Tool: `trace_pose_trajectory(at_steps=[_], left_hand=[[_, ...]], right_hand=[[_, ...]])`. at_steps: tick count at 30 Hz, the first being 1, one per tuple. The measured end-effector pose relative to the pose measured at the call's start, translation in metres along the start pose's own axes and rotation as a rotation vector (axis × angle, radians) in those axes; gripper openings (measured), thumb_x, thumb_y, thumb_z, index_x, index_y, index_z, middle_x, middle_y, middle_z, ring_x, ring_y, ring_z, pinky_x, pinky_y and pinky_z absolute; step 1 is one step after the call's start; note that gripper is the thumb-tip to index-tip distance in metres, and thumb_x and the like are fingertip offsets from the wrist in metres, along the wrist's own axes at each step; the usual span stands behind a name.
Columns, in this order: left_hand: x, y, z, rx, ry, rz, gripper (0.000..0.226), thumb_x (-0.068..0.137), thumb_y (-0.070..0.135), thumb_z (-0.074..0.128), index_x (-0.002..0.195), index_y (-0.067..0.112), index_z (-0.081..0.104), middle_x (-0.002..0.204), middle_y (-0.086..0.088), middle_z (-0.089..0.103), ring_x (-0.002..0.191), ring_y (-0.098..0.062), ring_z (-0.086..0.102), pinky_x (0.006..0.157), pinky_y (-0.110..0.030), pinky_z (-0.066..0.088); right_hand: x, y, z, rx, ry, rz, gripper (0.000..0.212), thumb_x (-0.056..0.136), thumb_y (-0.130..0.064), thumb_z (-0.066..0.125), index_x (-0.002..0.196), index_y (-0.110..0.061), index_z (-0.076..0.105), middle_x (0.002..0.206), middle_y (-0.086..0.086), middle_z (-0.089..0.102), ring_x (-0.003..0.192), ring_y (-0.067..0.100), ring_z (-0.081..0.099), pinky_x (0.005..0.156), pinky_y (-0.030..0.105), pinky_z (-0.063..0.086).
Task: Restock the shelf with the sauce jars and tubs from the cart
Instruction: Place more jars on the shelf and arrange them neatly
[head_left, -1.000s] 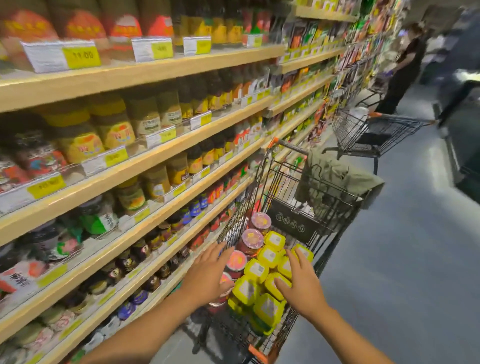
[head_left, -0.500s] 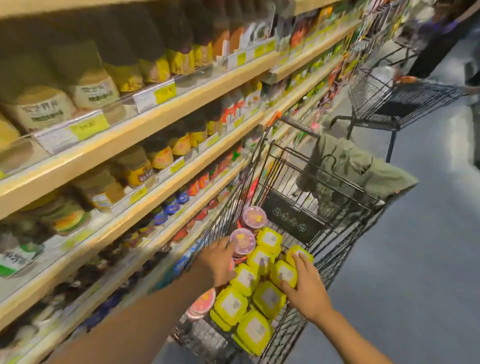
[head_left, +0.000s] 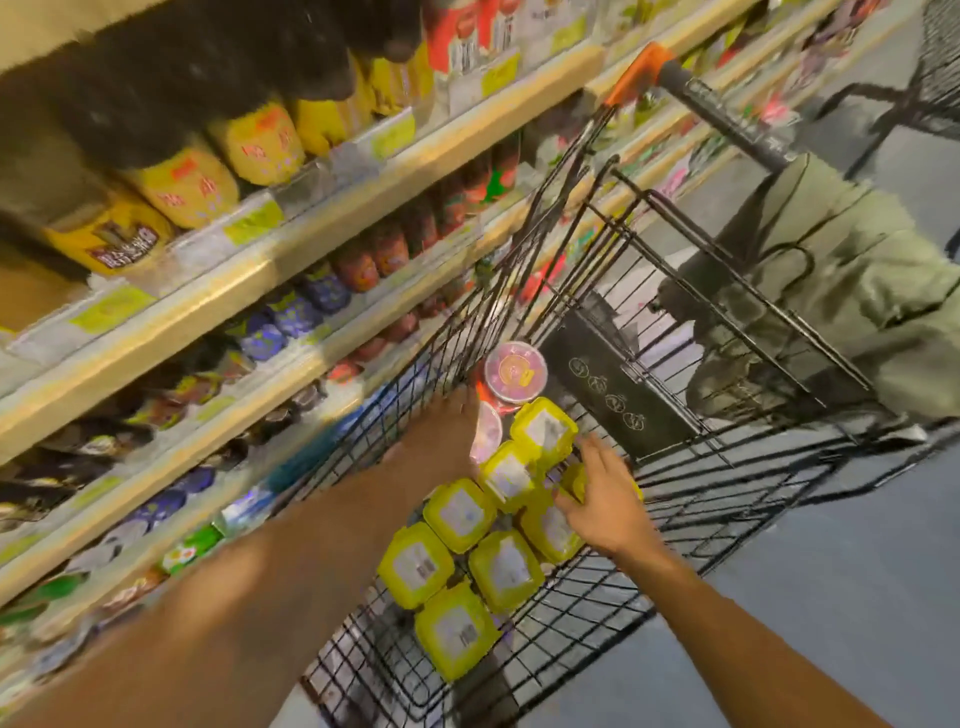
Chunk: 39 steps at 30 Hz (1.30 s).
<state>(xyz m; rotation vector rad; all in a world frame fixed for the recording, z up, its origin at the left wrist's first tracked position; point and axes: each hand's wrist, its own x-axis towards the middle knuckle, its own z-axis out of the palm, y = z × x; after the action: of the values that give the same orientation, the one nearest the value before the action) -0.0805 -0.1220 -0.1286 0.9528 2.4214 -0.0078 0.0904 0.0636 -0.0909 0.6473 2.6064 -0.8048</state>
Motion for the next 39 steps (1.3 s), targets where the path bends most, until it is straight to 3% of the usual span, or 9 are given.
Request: trace_pose_trajectory(at_steps=[5, 8, 14, 18, 21, 25, 30, 36, 39], left_hand=[[0.028, 0.002, 0.02, -0.014, -0.054, 0.017, 0.119, 0.073, 0.054, 0.08, 0.158, 0.007, 0.012, 0.161, -0.022, 0.02, 0.147, -0.038, 0.029, 0.117, -0.049, 0.027], [0.034, 0.0, 0.028, -0.08, -0.026, 0.02, 0.118, 0.063, 0.046, 0.086, 0.155, 0.011, 0.02, 0.149, -0.021, 0.035, 0.135, -0.039, 0.042, 0.11, -0.045, 0.04], [0.002, -0.01, 0.023, -0.243, -0.042, -0.058, 0.114, 0.062, 0.043, 0.083, 0.154, 0.017, 0.02, 0.149, -0.016, 0.03, 0.132, -0.044, 0.042, 0.099, -0.048, 0.048], [-0.036, -0.017, 0.024, -0.392, 0.008, -0.105, 0.113, 0.06, 0.042, 0.083, 0.153, 0.027, 0.019, 0.155, -0.017, 0.018, 0.136, -0.043, 0.039, 0.098, -0.049, 0.052], [-0.059, -0.019, 0.026, -0.45, -0.007, -0.148, 0.112, 0.062, 0.044, 0.084, 0.152, 0.033, 0.018, 0.147, -0.011, 0.026, 0.132, -0.038, 0.044, 0.098, -0.046, 0.053], [-0.08, -0.024, 0.029, -0.479, -0.016, -0.178, 0.11, 0.063, 0.045, 0.083, 0.151, 0.032, 0.018, 0.139, -0.008, 0.03, 0.123, -0.031, 0.05, 0.094, -0.037, 0.052], [-0.098, -0.032, 0.027, -0.557, -0.015, -0.208, 0.114, 0.064, 0.041, 0.086, 0.154, 0.028, 0.016, 0.148, -0.009, 0.028, 0.135, -0.029, 0.041, 0.103, -0.035, 0.045], [-0.112, -0.038, 0.01, -0.624, 0.062, -0.267, 0.103, 0.064, 0.037, 0.089, 0.145, 0.021, 0.027, 0.135, -0.004, 0.04, 0.123, -0.022, 0.047, 0.089, -0.027, 0.039], [-0.12, -0.041, -0.004, -0.698, 0.076, -0.272, 0.098, 0.061, 0.048, 0.088, 0.137, 0.032, 0.029, 0.129, 0.002, 0.04, 0.117, -0.019, 0.052, 0.088, -0.031, 0.048]], right_hand=[[0.03, 0.011, 0.012, 0.077, -0.004, -0.006, 0.079, 0.08, -0.034, 0.069, 0.146, 0.0, 0.039, 0.149, 0.024, 0.039, 0.141, 0.037, 0.034, 0.115, 0.036, 0.025], [0.049, 0.022, 0.032, 0.109, 0.051, -0.052, 0.073, 0.073, -0.036, 0.06, 0.131, 0.007, 0.053, 0.128, 0.028, 0.056, 0.122, 0.043, 0.054, 0.104, 0.048, 0.044], [0.093, 0.01, 0.038, 0.091, 0.049, -0.05, 0.08, 0.07, -0.047, 0.051, 0.132, 0.004, 0.052, 0.124, 0.024, 0.058, 0.118, 0.041, 0.053, 0.103, 0.041, 0.04], [0.129, -0.008, 0.036, 0.222, 0.063, 0.026, 0.091, 0.065, -0.05, 0.062, 0.143, -0.007, 0.042, 0.136, 0.016, 0.051, 0.128, 0.036, 0.046, 0.107, 0.044, 0.038], [0.152, -0.019, 0.038, 0.202, -0.008, 0.071, 0.12, 0.054, -0.067, 0.07, 0.151, -0.017, 0.021, 0.148, 0.013, 0.036, 0.136, 0.035, 0.035, 0.111, 0.049, 0.035], [0.169, -0.029, 0.05, 0.154, 0.031, 0.071, 0.139, 0.05, -0.066, 0.083, 0.155, -0.019, 0.006, 0.156, 0.014, 0.022, 0.14, 0.038, 0.03, 0.11, 0.052, 0.036], [0.179, -0.035, 0.05, 0.192, 0.094, 0.108, 0.124, 0.055, -0.055, 0.086, 0.153, -0.021, 0.017, 0.143, 0.009, 0.034, 0.131, 0.034, 0.041, 0.105, 0.049, 0.042], [0.147, -0.036, 0.019, 0.306, 0.103, -0.085, 0.104, 0.063, -0.056, 0.085, 0.146, -0.023, 0.031, 0.135, 0.007, 0.043, 0.127, 0.024, 0.043, 0.099, 0.027, 0.036], [0.124, -0.04, -0.003, 0.328, 0.106, -0.153, 0.099, 0.063, -0.053, 0.088, 0.143, -0.027, 0.037, 0.126, -0.003, 0.043, 0.12, 0.016, 0.043, 0.094, 0.023, 0.032]])
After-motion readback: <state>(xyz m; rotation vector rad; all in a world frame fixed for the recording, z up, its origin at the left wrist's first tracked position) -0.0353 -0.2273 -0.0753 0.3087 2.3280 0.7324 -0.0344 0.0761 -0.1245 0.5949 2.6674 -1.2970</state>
